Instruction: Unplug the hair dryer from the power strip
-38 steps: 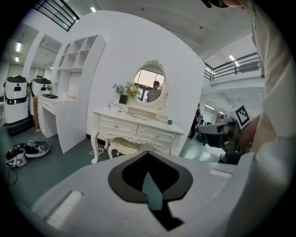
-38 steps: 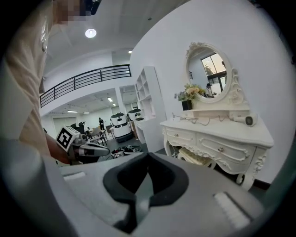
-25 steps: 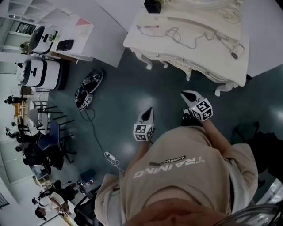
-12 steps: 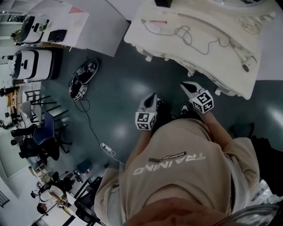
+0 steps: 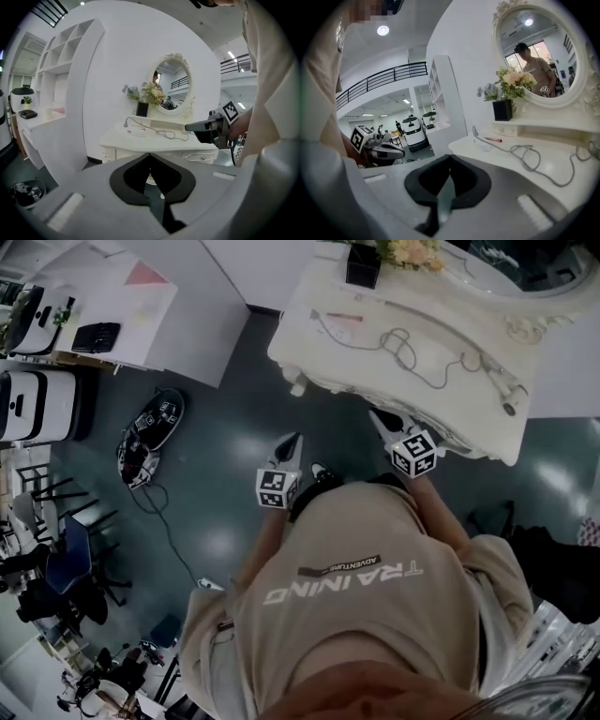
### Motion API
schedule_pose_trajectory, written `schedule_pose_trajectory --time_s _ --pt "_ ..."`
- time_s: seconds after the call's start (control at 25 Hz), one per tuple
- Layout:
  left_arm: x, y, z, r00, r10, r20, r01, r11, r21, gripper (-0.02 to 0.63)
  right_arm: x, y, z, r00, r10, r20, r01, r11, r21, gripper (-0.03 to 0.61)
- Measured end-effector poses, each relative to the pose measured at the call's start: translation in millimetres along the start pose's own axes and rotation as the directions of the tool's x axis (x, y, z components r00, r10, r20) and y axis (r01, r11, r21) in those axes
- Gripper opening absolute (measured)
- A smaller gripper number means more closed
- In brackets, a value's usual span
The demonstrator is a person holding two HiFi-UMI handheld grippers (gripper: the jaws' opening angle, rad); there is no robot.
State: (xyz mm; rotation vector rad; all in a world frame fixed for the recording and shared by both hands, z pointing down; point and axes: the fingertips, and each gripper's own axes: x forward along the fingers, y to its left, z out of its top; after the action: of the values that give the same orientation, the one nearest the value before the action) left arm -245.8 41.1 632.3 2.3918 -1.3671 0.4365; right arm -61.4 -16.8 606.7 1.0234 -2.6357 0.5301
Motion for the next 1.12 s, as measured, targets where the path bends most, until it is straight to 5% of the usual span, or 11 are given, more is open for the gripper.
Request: schedule_pose_trajectory --time_s 0.2,0.4,0.6,0.88,1.12 --pt "17.0 71.7 12.3 1.000 -0.021 0.001 0.021 1.000 0.005 0.006 48.1 3.8 13.9 0.999 -0.038 -0.016 0.038 0.999 -0.004 0.005" --pt "34.3 98.4 24.7 0.999 -0.039 -0.011 0.039 0.999 -0.037 0.006 71.8 -1.5 26.7 0.998 -0.047 -0.038 0.046 0.999 -0.015 0.005" --pt "70.9 109.9 26.1 0.998 -0.028 -0.061 0.025 0.999 -0.041 0.006 94.9 -17.3 55.3 1.000 0.010 -0.014 -0.013 0.977 -0.213 0.005" --pt "117.1 119.6 102.5 0.996 0.042 -0.078 -0.036 0.997 0.075 0.006 142.2 -76.3 107.7 0.991 0.104 0.084 -0.092 0.986 -0.136 0.005" --pt "172.5 121.9 121.0 0.990 0.002 -0.139 0.006 0.998 0.055 0.006 173.5 -133.7 133.6 0.985 0.078 0.151 -0.062 0.992 -0.109 0.005"
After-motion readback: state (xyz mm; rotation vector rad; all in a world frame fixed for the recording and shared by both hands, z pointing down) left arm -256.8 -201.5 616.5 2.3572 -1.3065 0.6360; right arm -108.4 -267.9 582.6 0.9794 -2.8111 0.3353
